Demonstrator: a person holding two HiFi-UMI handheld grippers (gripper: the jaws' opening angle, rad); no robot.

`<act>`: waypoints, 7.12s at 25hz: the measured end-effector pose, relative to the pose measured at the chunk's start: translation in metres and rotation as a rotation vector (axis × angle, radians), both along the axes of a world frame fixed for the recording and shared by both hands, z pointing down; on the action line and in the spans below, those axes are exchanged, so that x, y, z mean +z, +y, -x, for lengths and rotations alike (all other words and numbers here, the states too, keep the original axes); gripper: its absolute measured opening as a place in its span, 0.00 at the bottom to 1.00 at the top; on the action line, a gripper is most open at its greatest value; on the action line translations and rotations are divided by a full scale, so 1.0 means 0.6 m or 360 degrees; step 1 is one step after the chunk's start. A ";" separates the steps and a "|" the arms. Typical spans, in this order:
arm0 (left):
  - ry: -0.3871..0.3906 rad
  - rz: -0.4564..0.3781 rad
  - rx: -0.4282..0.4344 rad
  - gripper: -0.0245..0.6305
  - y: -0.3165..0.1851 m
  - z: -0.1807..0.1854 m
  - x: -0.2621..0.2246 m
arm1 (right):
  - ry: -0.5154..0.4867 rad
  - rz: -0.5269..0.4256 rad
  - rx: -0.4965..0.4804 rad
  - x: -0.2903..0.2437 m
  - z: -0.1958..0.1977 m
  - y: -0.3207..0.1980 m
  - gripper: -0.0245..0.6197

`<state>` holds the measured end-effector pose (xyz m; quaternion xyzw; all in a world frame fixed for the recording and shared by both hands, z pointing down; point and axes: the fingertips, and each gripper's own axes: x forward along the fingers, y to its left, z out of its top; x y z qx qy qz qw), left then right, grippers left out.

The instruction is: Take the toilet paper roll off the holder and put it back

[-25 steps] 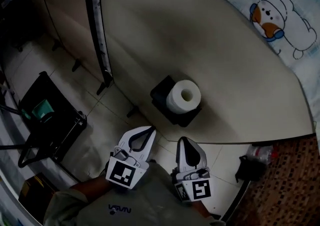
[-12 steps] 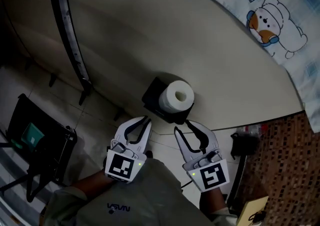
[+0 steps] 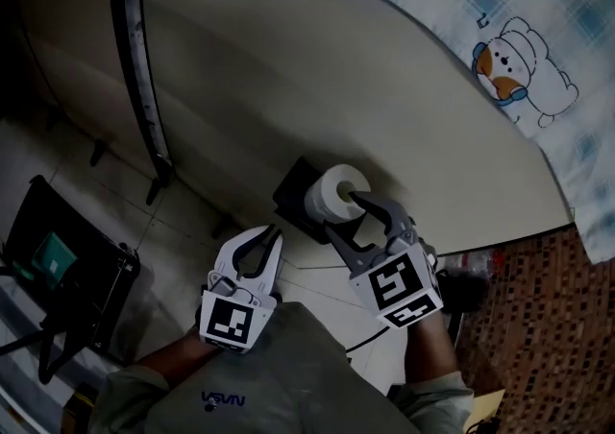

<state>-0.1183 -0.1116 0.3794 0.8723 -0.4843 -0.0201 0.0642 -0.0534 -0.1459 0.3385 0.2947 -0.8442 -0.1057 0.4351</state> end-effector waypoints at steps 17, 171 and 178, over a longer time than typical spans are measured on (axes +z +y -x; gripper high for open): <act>-0.0019 0.0029 -0.0043 0.04 0.001 0.020 0.009 | 0.0687 0.0313 -0.0147 0.087 -0.012 -0.030 0.36; -0.0511 0.0507 -0.0207 0.45 -0.036 -0.185 0.200 | -0.2372 0.1027 0.0793 0.217 -0.310 0.047 0.29; -0.0584 0.0453 -0.0178 0.45 -0.023 -0.181 0.193 | -0.2412 0.1096 0.0741 0.216 -0.283 0.035 0.29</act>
